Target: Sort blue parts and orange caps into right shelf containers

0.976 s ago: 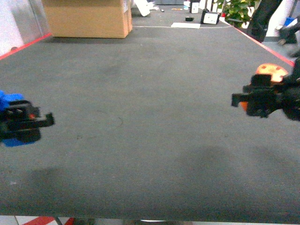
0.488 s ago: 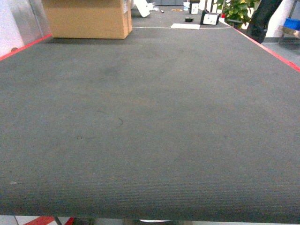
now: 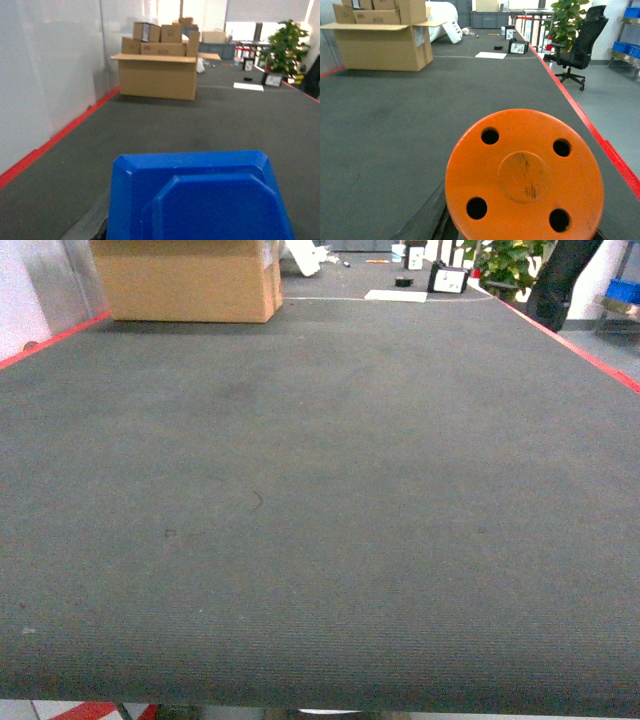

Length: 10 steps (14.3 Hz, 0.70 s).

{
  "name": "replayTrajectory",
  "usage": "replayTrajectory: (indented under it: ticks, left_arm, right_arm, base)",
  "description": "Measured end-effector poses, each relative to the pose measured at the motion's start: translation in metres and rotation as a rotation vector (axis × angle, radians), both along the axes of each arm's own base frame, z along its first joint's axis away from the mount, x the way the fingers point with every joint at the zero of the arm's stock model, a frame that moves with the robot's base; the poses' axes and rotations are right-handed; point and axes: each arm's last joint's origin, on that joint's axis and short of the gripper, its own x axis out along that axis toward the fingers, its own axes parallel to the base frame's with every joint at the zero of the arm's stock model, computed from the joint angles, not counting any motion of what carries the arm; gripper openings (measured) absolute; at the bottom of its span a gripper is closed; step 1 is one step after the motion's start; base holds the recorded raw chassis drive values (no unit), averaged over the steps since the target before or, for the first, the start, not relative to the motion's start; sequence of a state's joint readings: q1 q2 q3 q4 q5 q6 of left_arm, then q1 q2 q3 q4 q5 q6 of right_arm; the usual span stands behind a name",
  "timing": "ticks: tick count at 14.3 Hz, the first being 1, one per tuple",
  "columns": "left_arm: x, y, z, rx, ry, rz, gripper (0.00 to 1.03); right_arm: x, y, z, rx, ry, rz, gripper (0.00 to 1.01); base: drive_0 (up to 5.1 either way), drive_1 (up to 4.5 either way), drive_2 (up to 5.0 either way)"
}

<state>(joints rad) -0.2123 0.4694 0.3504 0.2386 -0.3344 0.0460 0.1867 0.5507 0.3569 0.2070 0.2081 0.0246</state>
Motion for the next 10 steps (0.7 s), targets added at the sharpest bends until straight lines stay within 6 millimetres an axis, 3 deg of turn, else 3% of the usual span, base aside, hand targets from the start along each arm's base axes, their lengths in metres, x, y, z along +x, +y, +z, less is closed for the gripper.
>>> replayTrajectory:
  ticks: [2,5,10]
  left_arm:
    - [-0.005,0.005,-0.022,0.003,0.115,-0.104,0.44]
    - [-0.01,0.019,-0.049,-0.008,0.123,-0.108,0.44]
    - [-0.017,0.018,-0.071,-0.01,0.115,-0.125,0.44]
  right_arm:
    - [-0.007,-0.005,-0.018,-0.012,0.016,0.016,0.44]
    - [-0.015,-0.016,-0.043,-0.02,0.023,0.037,0.44]
    - [-0.025,-0.021,-0.065,-0.02,0.022,0.021,0.44]
  base:
    - [0.0,0.0,0.0]
    - [0.0,0.0,0.0]
    - [0.0,0.0,0.0]
